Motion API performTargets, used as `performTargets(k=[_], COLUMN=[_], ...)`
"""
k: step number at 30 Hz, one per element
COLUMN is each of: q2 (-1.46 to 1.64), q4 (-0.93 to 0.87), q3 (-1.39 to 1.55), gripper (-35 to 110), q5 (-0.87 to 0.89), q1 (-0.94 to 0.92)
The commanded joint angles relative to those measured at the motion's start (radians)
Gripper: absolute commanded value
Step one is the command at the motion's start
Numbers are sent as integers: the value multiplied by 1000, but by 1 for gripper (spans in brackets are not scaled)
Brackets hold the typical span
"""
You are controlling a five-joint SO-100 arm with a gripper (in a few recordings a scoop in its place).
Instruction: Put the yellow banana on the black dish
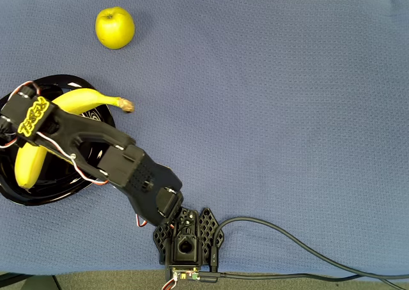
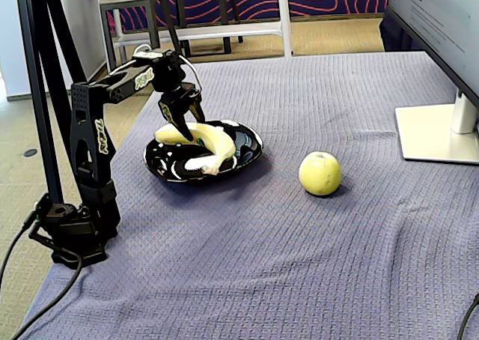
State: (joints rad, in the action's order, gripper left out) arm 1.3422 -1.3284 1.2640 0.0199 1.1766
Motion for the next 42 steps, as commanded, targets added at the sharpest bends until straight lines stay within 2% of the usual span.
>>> performTargets(k=[1, 25, 29, 42], q2=[0, -98, -98, -101], q4=[11, 31, 29, 29], q3=[-106, -169, -147, -121], gripper=[0, 0, 13, 16], q5=[15, 29, 37, 51], q1=[29, 11, 9, 2])
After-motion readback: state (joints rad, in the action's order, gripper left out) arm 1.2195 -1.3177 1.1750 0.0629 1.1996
